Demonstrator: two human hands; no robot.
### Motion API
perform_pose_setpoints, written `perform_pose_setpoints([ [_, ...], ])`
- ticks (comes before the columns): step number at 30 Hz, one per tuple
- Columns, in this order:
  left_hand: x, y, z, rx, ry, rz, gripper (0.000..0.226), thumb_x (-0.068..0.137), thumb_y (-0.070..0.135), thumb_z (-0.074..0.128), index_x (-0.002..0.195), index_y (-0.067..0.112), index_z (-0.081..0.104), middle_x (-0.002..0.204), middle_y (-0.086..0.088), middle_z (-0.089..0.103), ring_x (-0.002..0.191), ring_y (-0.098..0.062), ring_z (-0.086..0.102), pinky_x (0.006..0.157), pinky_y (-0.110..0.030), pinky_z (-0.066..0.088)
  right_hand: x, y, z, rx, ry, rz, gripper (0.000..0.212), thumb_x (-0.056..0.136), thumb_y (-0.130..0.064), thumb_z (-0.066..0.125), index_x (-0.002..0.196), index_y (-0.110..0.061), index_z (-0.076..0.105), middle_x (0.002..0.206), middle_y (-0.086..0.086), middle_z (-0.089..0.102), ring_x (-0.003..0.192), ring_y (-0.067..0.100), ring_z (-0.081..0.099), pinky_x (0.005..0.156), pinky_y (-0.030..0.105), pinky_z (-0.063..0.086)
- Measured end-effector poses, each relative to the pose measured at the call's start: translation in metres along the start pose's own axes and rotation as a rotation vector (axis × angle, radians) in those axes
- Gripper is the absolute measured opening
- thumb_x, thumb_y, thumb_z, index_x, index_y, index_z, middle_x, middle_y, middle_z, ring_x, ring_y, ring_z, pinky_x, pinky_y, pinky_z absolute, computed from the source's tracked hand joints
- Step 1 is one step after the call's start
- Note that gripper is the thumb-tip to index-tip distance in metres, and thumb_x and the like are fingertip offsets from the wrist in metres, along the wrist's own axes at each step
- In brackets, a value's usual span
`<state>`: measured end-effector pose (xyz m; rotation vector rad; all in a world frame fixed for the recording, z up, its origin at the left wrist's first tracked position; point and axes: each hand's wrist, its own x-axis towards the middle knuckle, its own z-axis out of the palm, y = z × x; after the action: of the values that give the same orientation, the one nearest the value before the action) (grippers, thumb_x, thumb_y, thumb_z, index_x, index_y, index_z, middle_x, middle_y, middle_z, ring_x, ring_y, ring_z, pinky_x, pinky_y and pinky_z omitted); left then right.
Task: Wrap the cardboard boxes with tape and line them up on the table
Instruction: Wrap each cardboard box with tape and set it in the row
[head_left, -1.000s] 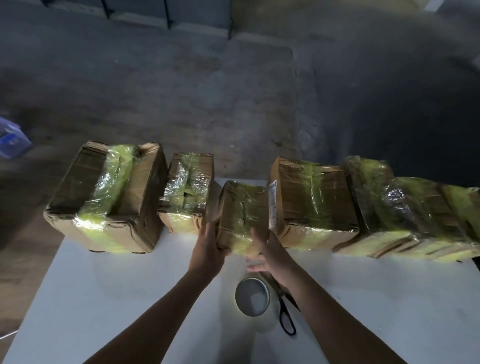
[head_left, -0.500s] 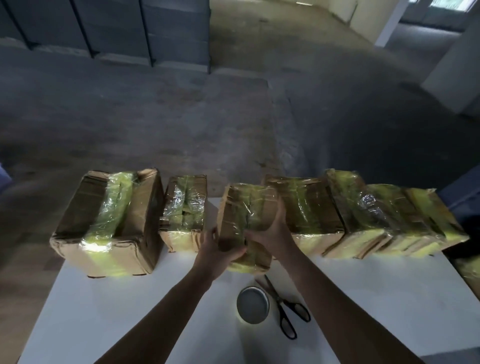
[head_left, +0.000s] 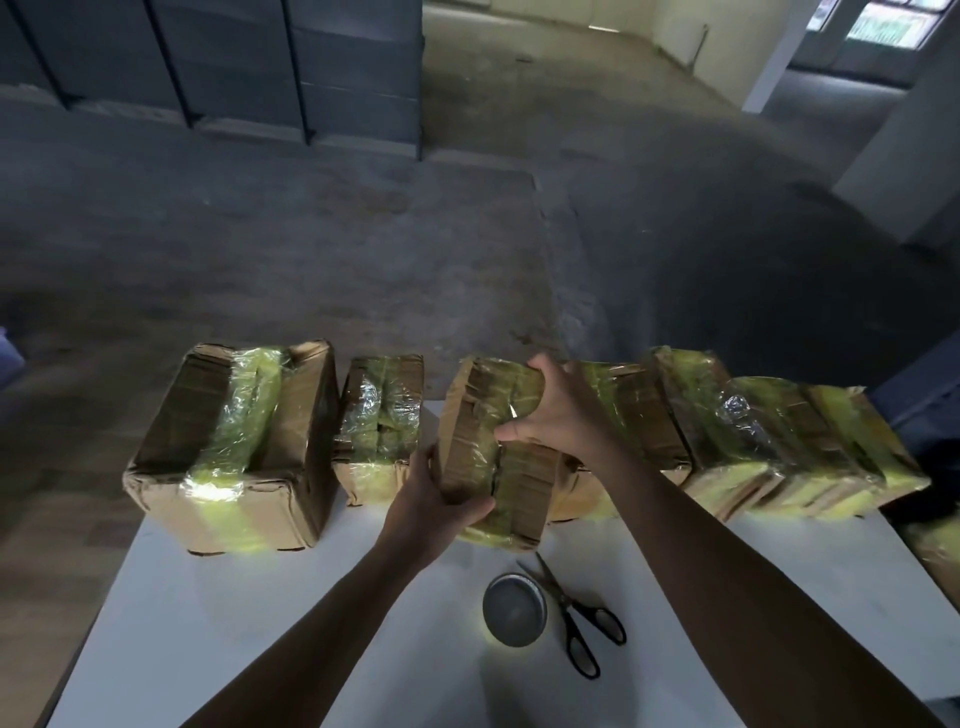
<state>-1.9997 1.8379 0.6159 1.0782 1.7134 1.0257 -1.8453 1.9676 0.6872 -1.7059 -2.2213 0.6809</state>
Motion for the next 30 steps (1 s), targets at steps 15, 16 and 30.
perform_pose_setpoints([
  [15, 0.017, 0.005, -0.005, -0.157, -0.098, -0.087, 0.090, 0.047, 0.046, 0.086, 0.120, 0.010, 0.047, 0.105, 0.000, 0.067, 0.080, -0.008, 0.070, 0.060, -0.016, 0.051, 0.003, 0.002, -0.001, -0.052, 0.069, -0.246, 0.047, 0.073, -0.056, 0.074, 0.103, -0.029, 0.050, 0.119, 0.000, 0.047, 0.097, 0.017, 0.054, 0.077, 0.034, 0.048],
  [16, 0.023, 0.010, -0.007, -0.164, -0.075, -0.081, 0.088, 0.048, 0.043, 0.086, 0.120, 0.013, 0.046, 0.106, 0.001, 0.067, 0.082, -0.007, 0.070, 0.060, -0.017, 0.051, 0.004, 0.002, -0.002, -0.045, 0.059, -0.272, 0.053, 0.070, -0.060, 0.074, 0.106, -0.029, 0.049, 0.119, -0.002, 0.045, 0.098, 0.015, 0.053, 0.075, 0.030, 0.046],
  [30, 0.043, 0.035, -0.002, -0.194, -0.048, 0.202, 0.068, 0.070, 0.028, 0.085, 0.125, 0.023, 0.045, 0.104, 0.008, 0.067, 0.089, 0.000, 0.067, 0.066, -0.011, 0.050, 0.005, 0.008, -0.002, -0.258, -0.059, -0.597, 0.070, 0.087, -0.040, 0.067, 0.148, -0.028, 0.033, 0.134, 0.000, 0.059, 0.110, 0.019, 0.062, 0.082, 0.022, 0.042],
])
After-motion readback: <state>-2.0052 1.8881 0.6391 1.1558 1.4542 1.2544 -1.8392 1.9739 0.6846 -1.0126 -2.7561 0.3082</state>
